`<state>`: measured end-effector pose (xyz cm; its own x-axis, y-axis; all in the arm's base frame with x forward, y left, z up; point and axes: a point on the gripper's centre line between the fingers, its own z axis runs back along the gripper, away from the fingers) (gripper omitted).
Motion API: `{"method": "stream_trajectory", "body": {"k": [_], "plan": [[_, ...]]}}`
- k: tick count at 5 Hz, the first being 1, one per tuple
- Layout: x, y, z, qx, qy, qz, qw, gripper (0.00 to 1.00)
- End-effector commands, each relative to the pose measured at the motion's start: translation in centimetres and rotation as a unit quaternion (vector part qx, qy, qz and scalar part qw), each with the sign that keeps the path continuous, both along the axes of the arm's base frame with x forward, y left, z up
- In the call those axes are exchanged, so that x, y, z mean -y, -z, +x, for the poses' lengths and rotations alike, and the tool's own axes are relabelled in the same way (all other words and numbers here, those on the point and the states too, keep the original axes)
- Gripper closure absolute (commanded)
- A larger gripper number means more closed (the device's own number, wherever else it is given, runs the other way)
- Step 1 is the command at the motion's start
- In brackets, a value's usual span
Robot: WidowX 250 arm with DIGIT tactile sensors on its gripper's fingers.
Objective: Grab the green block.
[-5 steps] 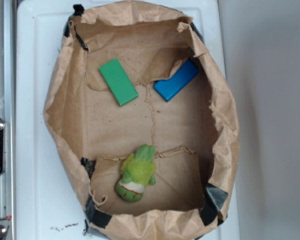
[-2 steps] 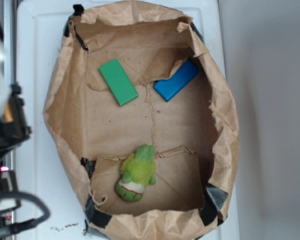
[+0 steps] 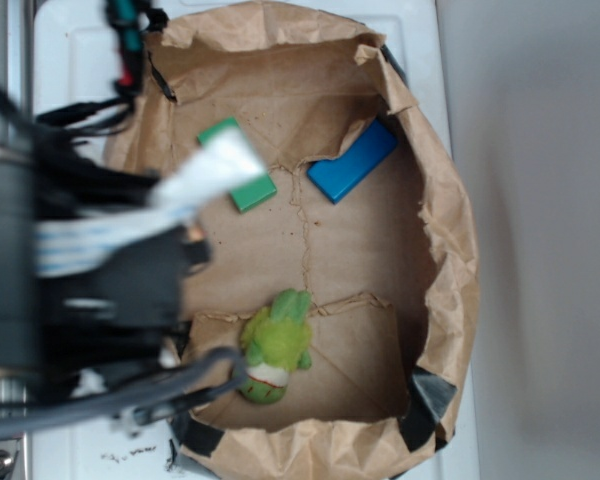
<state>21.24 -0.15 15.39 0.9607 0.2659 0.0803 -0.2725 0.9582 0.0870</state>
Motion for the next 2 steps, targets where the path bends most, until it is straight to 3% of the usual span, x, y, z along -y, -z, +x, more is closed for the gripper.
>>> {"method": "stream_trajectory", "body": {"k": [1, 2], "plan": [[-2.1, 1.4, 6.6, 0.042, -0.126, -0.014, 0.991, 0.00], [-3.7, 1.6, 8.0, 0.076, -0.203, -0.028, 0.976, 0.00]]}}
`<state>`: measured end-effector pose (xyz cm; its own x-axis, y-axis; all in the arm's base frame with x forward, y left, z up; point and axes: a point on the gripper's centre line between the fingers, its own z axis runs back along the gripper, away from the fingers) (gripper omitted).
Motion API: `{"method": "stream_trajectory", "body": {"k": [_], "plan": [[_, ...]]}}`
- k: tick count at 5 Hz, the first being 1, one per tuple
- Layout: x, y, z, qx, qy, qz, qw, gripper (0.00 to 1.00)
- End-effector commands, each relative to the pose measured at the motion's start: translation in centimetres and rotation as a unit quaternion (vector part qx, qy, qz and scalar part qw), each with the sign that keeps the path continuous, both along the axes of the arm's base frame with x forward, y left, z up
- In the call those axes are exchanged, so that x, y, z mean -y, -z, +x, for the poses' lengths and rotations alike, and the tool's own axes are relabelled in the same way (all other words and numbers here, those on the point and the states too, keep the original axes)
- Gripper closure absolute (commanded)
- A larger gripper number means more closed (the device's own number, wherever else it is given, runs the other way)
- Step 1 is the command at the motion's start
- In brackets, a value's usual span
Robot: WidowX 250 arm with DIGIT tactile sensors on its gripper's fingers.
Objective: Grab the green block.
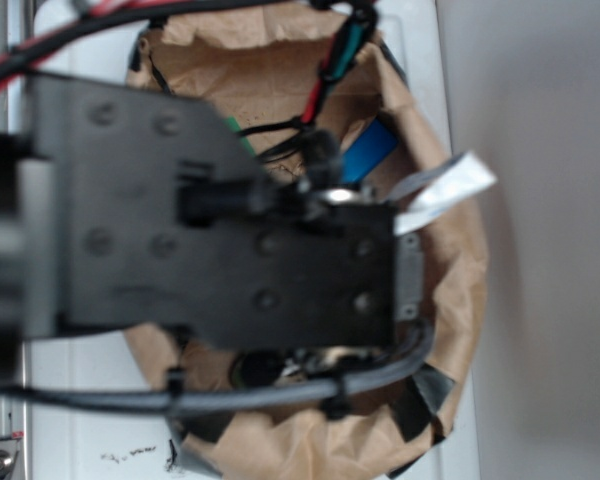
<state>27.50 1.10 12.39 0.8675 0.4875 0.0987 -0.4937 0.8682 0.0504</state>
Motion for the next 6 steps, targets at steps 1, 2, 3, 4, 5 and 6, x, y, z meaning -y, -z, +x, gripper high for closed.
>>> {"method": "stream_trajectory", "body": {"k": [1, 2, 3, 4, 5, 6], "plan": [[-4.5, -2.0, 2.1, 0.098, -0.147, -0.027, 0.984, 0.00], [-6.0, -1.6, 2.5, 0.133, -0.219, -0.052, 0.965, 0.00], [-6.4, -0.9, 2.3, 0.136, -0.263, -0.075, 0.952, 0.00], [-6.4, -0.9, 2.3, 0.136, -0.263, -0.075, 0.952, 0.00], [-6.4, -0.9, 2.3, 0.136, -0.263, -0.075, 0.952, 0.00], [-6.4, -0.9, 2.3, 0.136, -0.263, -0.075, 0.952, 0.00]]}}
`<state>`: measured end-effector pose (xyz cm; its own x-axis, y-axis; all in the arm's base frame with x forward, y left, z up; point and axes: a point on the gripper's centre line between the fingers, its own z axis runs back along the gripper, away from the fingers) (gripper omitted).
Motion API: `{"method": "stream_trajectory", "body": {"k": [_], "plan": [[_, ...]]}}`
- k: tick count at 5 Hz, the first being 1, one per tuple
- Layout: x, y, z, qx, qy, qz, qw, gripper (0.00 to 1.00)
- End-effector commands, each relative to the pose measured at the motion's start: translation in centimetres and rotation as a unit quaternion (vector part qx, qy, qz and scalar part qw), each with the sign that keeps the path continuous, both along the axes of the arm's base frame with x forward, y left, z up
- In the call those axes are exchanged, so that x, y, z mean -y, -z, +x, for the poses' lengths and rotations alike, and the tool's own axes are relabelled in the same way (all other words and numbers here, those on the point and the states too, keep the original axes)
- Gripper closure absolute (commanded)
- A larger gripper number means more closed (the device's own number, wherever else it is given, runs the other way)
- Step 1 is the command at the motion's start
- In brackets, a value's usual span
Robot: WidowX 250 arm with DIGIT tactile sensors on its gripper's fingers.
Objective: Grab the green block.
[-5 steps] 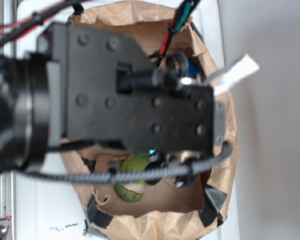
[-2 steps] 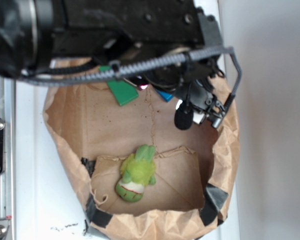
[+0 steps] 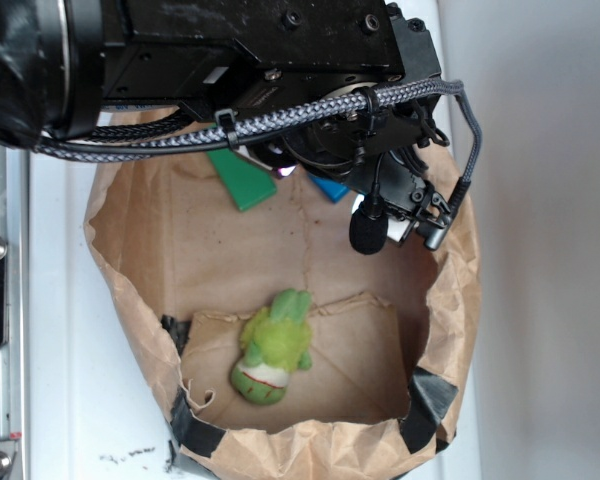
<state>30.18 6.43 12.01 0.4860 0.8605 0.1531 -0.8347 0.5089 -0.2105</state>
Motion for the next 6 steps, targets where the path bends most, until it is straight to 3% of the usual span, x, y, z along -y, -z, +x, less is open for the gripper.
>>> {"method": "stream_trajectory", "body": {"k": [1, 2, 3, 4, 5, 6], "plan": [[-1.1, -1.3, -0.4, 0.024, -0.015, 0.003, 1.000, 0.00], [-1.1, -1.3, -0.4, 0.024, -0.015, 0.003, 1.000, 0.00], [-1.3, 0.0, -2.6, 0.068, 0.109, 0.042, 0.991, 0.00], [-1.2, -0.3, -5.0, 0.068, 0.232, 0.039, 0.970, 0.00], [-1.5, -0.8, -4.6, 0.024, 0.325, 0.062, 0.943, 0.00], [-1.5, -0.8, -4.6, 0.024, 0.325, 0.062, 0.943, 0.00]]}}
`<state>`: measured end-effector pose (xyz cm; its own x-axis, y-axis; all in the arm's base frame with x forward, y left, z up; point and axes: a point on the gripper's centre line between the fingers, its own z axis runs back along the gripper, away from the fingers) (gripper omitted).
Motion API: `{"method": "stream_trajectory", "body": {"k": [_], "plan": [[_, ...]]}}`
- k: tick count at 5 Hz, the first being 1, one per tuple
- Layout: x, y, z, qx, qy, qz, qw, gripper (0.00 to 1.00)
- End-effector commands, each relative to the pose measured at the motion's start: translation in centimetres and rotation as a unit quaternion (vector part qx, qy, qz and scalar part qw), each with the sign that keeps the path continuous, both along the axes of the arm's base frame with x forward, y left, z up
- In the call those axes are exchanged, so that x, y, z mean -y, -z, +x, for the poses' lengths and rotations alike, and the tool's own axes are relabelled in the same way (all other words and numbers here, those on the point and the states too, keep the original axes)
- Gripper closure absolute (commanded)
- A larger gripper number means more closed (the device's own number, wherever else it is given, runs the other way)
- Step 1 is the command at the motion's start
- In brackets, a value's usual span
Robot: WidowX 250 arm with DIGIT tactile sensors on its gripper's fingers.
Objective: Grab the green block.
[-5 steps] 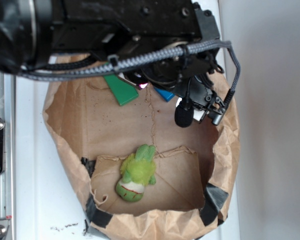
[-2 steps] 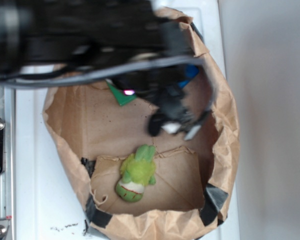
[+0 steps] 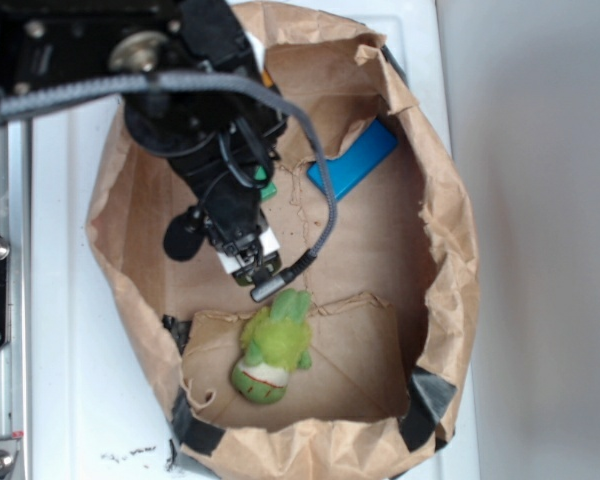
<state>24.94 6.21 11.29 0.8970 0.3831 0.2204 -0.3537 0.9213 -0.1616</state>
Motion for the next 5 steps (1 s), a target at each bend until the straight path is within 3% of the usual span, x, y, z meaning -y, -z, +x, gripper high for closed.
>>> {"method": "stream_trajectory", "body": {"k": [1, 2, 3, 5], "plan": [[-1.7, -1.6, 0.7, 0.020, 0.010, 0.016, 1.000, 0.00], [-1.7, -1.6, 0.7, 0.020, 0.010, 0.016, 1.000, 0.00], [-2.1, -1.2, 1.3, 0.040, 0.134, 0.035, 0.990, 0.00], [-3.0, 0.1, 3.0, 0.019, 0.305, 0.065, 0.950, 0.00]]}}
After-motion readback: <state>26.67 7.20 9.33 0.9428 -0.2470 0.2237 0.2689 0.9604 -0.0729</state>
